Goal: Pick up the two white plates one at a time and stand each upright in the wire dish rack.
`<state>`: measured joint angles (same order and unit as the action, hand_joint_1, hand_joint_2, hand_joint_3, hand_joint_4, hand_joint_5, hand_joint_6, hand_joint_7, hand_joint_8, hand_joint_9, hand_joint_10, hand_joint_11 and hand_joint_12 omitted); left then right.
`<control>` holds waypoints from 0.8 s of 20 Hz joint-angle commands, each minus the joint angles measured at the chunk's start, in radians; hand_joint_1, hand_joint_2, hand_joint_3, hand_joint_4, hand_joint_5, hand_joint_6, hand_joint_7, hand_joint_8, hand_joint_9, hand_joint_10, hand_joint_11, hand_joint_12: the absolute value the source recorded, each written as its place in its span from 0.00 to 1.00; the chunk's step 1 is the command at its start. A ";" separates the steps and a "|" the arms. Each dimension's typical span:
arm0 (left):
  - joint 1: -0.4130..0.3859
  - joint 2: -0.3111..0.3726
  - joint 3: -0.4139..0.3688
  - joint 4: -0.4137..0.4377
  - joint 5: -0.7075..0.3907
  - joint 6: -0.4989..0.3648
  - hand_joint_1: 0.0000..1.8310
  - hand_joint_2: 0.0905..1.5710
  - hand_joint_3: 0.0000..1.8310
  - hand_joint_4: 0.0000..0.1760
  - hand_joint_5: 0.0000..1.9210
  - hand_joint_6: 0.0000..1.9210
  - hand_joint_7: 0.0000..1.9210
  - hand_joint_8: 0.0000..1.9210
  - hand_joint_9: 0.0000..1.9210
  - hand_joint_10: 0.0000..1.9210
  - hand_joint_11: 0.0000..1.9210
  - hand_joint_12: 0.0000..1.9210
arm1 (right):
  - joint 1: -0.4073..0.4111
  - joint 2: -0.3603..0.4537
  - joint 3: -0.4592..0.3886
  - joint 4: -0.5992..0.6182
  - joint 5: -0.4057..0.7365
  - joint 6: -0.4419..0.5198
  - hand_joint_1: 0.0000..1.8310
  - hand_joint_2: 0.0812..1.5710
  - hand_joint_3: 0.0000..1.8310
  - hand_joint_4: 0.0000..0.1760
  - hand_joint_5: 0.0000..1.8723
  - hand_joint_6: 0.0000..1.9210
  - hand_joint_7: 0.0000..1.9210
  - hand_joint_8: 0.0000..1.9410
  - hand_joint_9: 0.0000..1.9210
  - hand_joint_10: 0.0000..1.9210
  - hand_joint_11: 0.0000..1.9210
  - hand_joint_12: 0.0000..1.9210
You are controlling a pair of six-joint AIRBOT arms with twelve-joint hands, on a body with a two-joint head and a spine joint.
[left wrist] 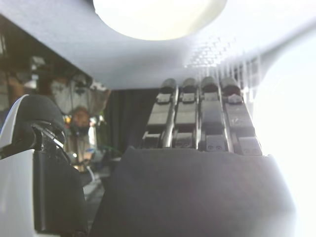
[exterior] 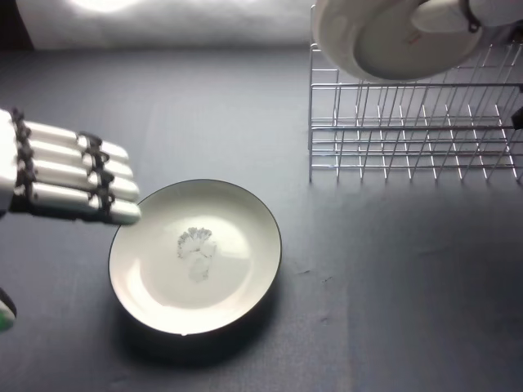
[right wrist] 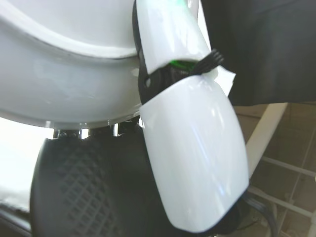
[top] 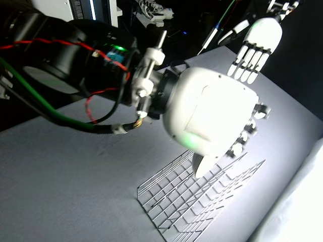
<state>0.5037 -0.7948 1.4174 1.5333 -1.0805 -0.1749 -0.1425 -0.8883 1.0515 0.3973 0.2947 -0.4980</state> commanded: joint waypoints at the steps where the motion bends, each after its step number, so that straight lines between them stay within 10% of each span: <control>1: 0.015 0.001 -0.001 -0.098 -0.014 0.013 0.00 0.65 0.00 0.00 0.00 0.00 0.00 0.00 0.00 0.00 0.00 0.00 | 0.001 0.009 0.006 0.003 0.136 0.014 0.82 0.67 0.00 0.00 0.51 0.51 0.52 0.41 0.53 0.49 0.48 0.76; 13: 0.065 -0.034 -0.031 -0.161 0.038 0.101 0.00 0.64 0.00 0.00 0.00 0.00 0.00 0.00 0.00 0.00 0.00 0.00 | -0.122 0.008 0.088 0.004 0.173 0.022 0.75 0.69 0.00 0.00 0.48 0.55 0.51 0.48 0.53 0.57 0.51 0.62; 16: 0.047 -0.054 -0.010 -0.155 0.036 0.162 0.00 0.64 0.00 0.00 0.00 0.00 0.00 0.00 0.00 0.00 0.00 0.00 | -0.160 0.008 0.097 0.004 0.182 0.034 0.81 0.67 0.00 0.00 0.48 0.53 0.51 0.44 0.52 0.49 0.49 0.74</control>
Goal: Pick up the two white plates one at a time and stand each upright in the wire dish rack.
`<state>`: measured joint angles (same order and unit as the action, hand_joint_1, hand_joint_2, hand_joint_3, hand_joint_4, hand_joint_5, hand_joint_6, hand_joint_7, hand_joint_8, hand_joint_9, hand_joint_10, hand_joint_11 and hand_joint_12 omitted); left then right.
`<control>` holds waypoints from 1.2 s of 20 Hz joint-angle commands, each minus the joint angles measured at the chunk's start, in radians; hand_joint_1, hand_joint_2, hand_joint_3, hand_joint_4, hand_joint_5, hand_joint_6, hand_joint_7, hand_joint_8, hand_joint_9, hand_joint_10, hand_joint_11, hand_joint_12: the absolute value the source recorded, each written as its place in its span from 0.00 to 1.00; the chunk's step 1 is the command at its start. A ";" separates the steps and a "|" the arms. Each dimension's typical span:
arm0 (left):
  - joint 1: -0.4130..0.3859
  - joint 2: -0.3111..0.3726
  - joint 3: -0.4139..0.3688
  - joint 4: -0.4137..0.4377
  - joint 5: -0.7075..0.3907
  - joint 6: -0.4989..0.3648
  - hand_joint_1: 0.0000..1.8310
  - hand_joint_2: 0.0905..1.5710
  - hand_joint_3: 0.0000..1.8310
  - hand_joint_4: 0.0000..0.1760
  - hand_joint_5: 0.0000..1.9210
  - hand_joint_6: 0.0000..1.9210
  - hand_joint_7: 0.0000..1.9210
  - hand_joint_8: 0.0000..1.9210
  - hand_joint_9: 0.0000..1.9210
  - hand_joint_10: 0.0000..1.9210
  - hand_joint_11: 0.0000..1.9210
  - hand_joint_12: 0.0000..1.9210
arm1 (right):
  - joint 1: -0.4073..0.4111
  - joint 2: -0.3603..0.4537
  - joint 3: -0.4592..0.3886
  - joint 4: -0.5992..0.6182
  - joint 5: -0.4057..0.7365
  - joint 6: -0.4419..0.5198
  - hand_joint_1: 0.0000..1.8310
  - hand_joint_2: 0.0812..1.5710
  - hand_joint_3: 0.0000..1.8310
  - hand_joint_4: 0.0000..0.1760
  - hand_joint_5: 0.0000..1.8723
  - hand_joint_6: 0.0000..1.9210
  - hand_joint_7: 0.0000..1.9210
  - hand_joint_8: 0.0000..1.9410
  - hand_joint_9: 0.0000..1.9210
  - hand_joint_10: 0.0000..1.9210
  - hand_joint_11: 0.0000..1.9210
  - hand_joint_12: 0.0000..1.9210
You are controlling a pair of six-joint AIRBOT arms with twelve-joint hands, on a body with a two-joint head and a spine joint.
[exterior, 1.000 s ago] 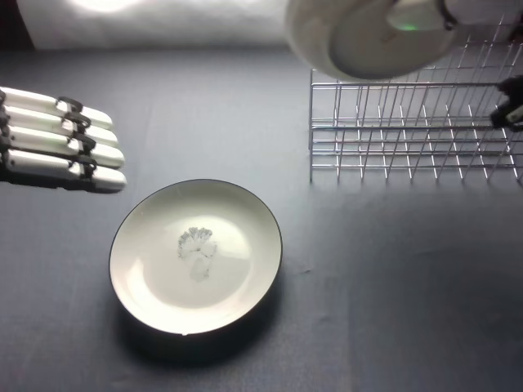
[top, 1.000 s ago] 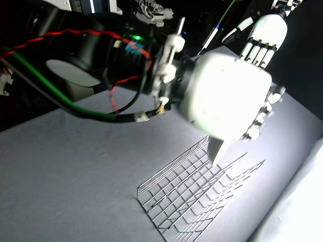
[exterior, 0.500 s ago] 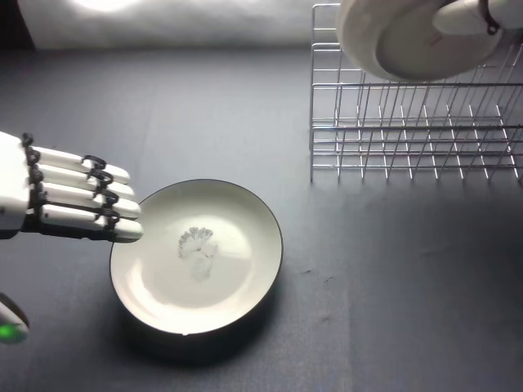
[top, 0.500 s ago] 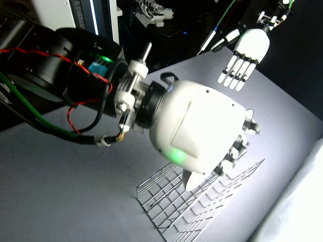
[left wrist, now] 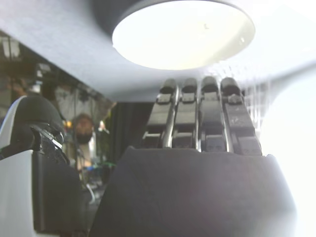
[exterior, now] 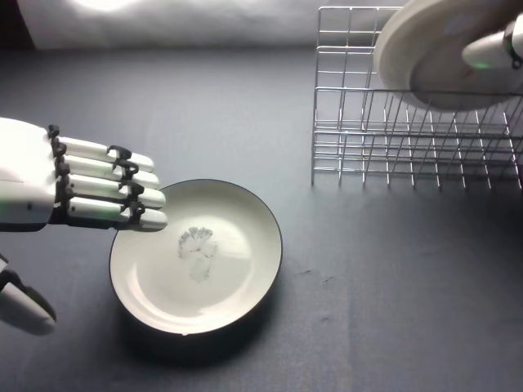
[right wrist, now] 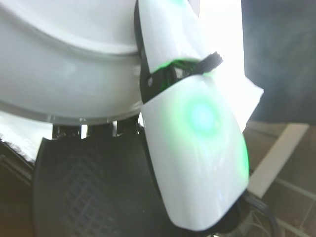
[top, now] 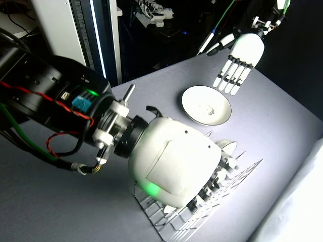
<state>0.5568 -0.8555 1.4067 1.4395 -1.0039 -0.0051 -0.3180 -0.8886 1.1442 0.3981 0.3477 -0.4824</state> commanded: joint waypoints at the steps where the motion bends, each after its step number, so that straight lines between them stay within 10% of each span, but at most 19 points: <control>1: -0.003 -0.002 0.009 -0.061 -0.042 0.012 0.00 0.64 0.00 0.00 0.00 0.00 0.00 0.00 0.00 0.00 0.00 0.00 | 0.000 0.008 0.008 0.003 0.138 0.019 0.81 0.68 0.00 0.00 0.47 0.54 0.50 0.45 0.52 0.49 0.49 0.75; 11: 0.100 -0.042 0.001 -0.098 -0.006 0.063 0.00 0.65 0.00 0.00 0.00 0.00 0.00 0.00 0.00 0.00 0.00 0.00 | -0.083 0.004 0.017 -0.010 0.172 0.021 0.82 0.68 0.00 0.00 0.48 0.51 0.50 0.49 0.51 0.51 0.47 0.78; 19: 0.137 -0.056 0.011 -0.116 0.028 0.099 0.00 0.64 0.00 0.00 0.00 0.00 0.00 0.00 0.00 0.00 0.00 0.00 | -0.069 -0.027 0.012 -0.116 0.185 0.021 0.80 0.74 0.00 0.00 0.41 0.68 0.40 0.55 0.40 0.65 0.39 0.87; 22: 0.142 -0.058 0.013 -0.117 0.043 0.113 0.00 0.65 0.00 0.00 0.00 0.00 0.00 0.00 0.00 0.00 0.00 0.00 | -0.067 -0.031 0.011 -0.151 0.185 0.021 0.74 0.76 0.00 0.00 0.39 0.73 0.40 0.60 0.39 0.74 0.31 0.67; 23: 0.145 -0.060 0.016 -0.117 0.045 0.113 0.00 0.65 0.00 0.00 0.00 0.00 0.00 0.00 0.00 0.00 0.00 0.00 | -0.067 -0.032 0.009 -0.156 0.185 0.021 0.64 0.76 0.00 0.00 0.41 0.68 0.40 0.32 0.38 0.41 0.29 0.64; 24: 0.147 -0.061 0.018 -0.117 0.048 0.115 0.00 0.65 0.00 0.00 0.00 0.00 0.00 0.00 0.00 0.00 0.00 0.00 | -0.067 -0.032 0.009 -0.156 0.185 0.021 0.64 0.76 0.00 0.00 0.41 0.68 0.40 0.32 0.38 0.41 0.29 0.64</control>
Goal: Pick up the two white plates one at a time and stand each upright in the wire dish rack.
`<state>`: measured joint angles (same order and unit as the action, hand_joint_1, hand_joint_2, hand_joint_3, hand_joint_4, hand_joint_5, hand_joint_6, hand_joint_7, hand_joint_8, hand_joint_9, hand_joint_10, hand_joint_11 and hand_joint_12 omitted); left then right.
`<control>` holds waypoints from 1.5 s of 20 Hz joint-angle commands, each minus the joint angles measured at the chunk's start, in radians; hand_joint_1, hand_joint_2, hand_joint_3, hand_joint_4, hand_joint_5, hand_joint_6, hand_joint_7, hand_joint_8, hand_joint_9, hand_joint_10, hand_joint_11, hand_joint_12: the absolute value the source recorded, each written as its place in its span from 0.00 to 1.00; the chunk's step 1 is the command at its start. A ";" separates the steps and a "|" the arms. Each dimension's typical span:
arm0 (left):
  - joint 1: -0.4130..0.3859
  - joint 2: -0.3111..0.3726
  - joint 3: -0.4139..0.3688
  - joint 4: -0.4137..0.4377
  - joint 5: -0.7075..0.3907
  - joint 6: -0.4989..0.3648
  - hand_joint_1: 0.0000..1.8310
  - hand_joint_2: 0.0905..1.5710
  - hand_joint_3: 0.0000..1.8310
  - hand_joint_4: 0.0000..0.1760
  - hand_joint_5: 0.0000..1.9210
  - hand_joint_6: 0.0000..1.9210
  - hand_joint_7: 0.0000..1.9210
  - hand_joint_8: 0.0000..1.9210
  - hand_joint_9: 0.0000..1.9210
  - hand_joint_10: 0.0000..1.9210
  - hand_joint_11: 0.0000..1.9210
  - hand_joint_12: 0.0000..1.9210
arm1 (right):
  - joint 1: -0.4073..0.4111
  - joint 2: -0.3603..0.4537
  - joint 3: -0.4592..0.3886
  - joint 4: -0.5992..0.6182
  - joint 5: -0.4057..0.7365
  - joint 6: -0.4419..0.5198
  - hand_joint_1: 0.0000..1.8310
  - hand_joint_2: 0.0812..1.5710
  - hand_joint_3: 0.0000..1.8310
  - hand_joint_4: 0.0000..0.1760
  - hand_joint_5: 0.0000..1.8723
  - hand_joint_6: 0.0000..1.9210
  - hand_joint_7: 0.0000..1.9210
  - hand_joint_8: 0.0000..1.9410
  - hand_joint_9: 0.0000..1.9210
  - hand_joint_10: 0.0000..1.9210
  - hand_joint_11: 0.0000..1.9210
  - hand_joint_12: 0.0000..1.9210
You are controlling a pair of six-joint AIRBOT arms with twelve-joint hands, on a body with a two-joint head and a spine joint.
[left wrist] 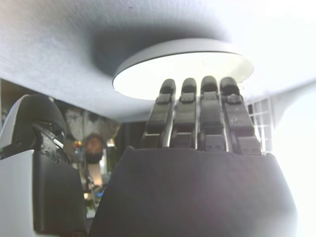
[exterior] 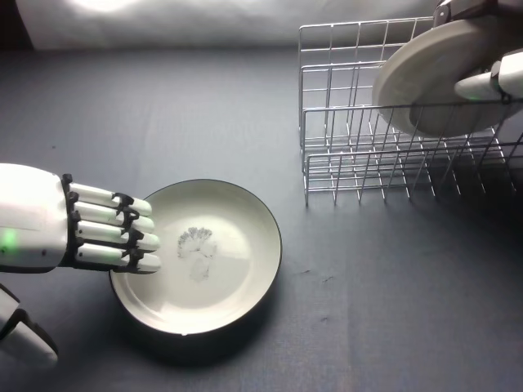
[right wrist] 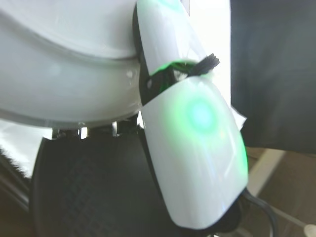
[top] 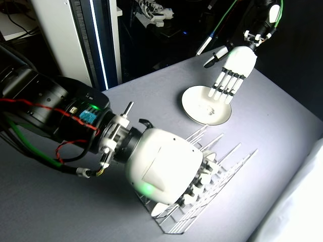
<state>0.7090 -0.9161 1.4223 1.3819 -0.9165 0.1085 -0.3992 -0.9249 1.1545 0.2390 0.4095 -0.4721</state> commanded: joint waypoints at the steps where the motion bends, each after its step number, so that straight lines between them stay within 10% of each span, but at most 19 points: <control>1: -0.003 -0.001 0.005 -0.059 -0.034 0.004 0.00 0.65 0.00 0.00 0.00 0.00 0.00 0.00 0.00 0.00 0.00 0.00 | 0.014 0.005 -0.002 -0.001 0.123 0.011 0.70 0.70 0.00 0.00 0.34 0.35 0.40 0.14 0.38 0.23 0.26 0.61; 4: 0.002 -0.006 0.011 -0.059 -0.026 0.004 0.00 0.64 0.00 0.00 0.00 0.00 0.00 0.00 0.00 0.00 0.00 0.00 | 0.014 0.005 -0.002 -0.014 0.123 0.011 0.67 0.64 0.00 0.00 0.25 0.00 0.27 0.00 0.27 0.02 0.03 0.66; 13: -0.007 -0.006 0.023 -0.072 -0.004 0.010 0.00 0.65 0.00 0.00 0.00 0.00 0.00 0.00 0.00 0.00 0.00 0.00 | 0.072 0.005 -0.010 -0.060 0.135 0.011 0.60 0.59 0.00 0.00 0.08 0.00 0.07 0.00 0.06 0.00 0.00 0.38; 16: -0.006 -0.007 0.024 -0.072 0.006 0.016 0.00 0.66 0.00 0.00 0.00 0.00 0.00 0.00 0.00 0.00 0.00 0.00 | 0.106 0.006 -0.024 -0.133 0.155 0.011 0.57 0.53 0.00 0.00 0.00 0.00 0.00 0.00 0.00 0.00 0.00 0.00; 21: 0.006 -0.013 0.029 -0.071 0.021 0.019 0.00 0.66 0.00 0.00 0.00 0.00 0.00 0.00 0.00 0.00 0.00 0.00 | 0.130 0.012 -0.088 -0.405 0.221 0.012 0.75 0.51 0.00 0.02 0.00 0.00 0.00 0.00 0.00 0.00 0.00 0.00; 30: 0.078 -0.041 0.040 -0.054 0.047 0.009 0.00 0.65 0.00 0.00 0.00 0.00 0.00 0.00 0.00 0.00 0.00 0.00 | 0.105 0.012 -0.209 -0.742 0.235 0.011 0.73 0.53 0.00 0.00 0.00 0.00 0.00 0.00 0.00 0.00 0.00 0.00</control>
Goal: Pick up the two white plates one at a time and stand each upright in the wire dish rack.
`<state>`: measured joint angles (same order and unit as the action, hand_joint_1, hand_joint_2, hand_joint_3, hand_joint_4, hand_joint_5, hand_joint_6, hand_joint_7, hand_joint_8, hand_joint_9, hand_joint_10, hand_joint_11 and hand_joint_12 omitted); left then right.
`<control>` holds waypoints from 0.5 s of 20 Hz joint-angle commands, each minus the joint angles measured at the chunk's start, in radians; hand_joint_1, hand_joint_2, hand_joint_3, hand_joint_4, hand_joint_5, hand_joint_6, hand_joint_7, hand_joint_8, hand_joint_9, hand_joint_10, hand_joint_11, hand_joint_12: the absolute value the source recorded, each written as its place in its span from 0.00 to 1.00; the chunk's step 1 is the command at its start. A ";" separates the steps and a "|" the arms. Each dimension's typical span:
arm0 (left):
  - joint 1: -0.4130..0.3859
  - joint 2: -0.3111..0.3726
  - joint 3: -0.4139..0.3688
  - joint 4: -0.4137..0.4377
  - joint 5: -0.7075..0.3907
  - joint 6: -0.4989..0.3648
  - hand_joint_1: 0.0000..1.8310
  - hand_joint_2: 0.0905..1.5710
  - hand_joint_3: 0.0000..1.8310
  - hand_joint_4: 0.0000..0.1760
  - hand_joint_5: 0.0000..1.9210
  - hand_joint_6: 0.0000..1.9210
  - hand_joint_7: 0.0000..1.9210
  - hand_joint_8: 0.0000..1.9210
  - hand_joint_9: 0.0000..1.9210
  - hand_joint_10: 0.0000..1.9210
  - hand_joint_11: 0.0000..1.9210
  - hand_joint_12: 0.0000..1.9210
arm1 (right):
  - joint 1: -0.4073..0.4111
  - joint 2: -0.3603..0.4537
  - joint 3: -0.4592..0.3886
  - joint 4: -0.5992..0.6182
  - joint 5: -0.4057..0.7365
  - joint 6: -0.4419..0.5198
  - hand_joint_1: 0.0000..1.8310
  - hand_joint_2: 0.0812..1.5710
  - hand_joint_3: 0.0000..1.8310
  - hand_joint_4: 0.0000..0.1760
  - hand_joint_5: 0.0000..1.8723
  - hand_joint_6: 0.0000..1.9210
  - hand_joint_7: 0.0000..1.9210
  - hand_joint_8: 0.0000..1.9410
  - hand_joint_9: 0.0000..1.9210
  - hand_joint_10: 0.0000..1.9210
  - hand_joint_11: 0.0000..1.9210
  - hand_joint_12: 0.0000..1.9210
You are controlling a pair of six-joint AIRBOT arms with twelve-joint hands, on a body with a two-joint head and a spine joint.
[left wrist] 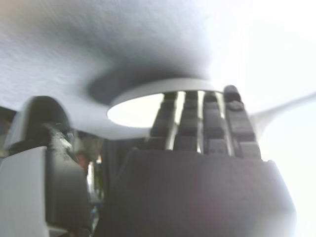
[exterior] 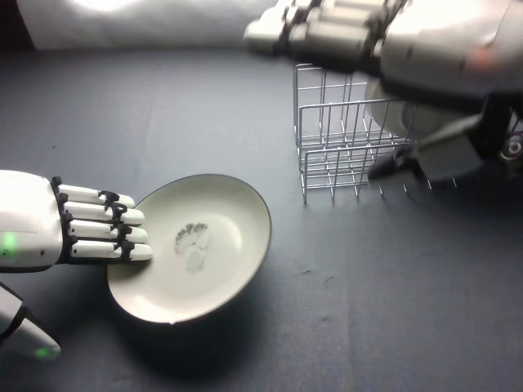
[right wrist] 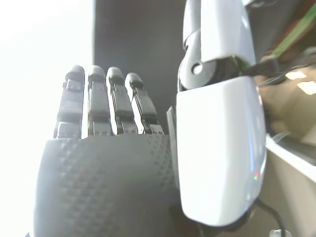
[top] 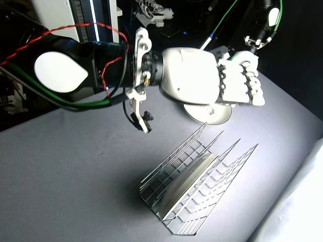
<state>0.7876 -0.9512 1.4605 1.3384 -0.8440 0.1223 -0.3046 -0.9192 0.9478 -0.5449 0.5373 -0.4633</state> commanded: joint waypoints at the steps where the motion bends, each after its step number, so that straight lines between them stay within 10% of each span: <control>1: 0.014 -0.009 0.001 -0.010 -0.025 -0.013 0.00 0.66 0.00 0.00 0.00 0.00 0.00 0.00 0.00 0.00 0.00 0.00 | 0.006 -0.002 -0.003 0.006 0.107 0.002 0.77 0.55 0.00 0.00 0.00 0.00 0.00 0.00 0.00 0.00 0.00 0.00; 10: 0.097 -0.029 0.001 0.003 -0.026 -0.048 0.00 0.65 0.00 0.00 0.00 0.00 0.00 0.00 0.00 0.00 0.00 0.00 | -0.077 -0.080 -0.004 -0.125 0.069 -0.001 0.76 0.56 0.01 0.00 0.00 0.00 0.00 0.00 0.00 0.00 0.00 0.00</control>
<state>0.8696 -0.9604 1.4670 1.2781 -0.8486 0.0780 -0.3904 -1.0039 0.9474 -0.6975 0.5114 -0.4625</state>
